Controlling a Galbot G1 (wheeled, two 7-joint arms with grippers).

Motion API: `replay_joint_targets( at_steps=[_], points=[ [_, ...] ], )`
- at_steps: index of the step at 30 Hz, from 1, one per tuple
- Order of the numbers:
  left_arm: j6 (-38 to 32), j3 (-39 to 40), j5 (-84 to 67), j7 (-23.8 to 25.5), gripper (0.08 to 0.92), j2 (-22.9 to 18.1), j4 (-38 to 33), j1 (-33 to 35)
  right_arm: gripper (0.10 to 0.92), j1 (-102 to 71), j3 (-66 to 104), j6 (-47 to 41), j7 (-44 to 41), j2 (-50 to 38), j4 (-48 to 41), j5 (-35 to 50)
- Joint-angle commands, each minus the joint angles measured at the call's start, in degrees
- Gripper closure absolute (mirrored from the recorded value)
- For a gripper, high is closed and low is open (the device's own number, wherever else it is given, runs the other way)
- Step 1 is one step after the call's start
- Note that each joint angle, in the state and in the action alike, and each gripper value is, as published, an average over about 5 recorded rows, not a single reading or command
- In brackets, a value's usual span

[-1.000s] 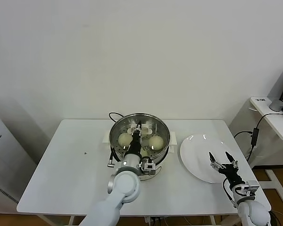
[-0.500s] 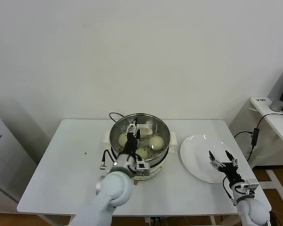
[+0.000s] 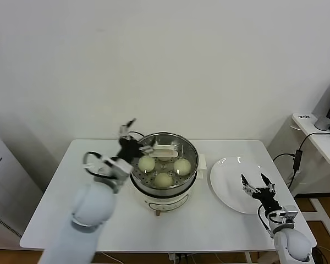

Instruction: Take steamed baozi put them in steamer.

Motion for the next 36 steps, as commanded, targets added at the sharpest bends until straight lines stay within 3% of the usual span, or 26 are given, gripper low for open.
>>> replay_joint_targets(
  at_steps=[1, 6, 16, 36],
  points=[
    [-2.51, -22.01, -42.38, -12.36, 0.177, 3.91, 3.92, 11.26, 0.203, -0.81, 0.24, -0.89, 3.32, 0.32, 3.02, -6.16],
    [-6.17, -24.47, -42.57, -10.91, 0.177, 6.11, 10.92, 15.94, 0.203, -2.13, 0.42, -4.60, 3.77, -0.19, 6.40, -5.30],
    [-12.66, -21.31, -36.12, -10.26, 0.177, 7.44, 26.06, 16.17, 0.203, -4.70, 0.56, -6.69, 5.73, 0.05, 9.32, -1.78],
    [-15.11, -17.53, -35.52, -9.48, 0.177, 4.83, 30.27, 14.21, 0.203, -5.96, 1.63, -7.24, 5.54, 0.45, 9.39, -2.26]
  ],
)
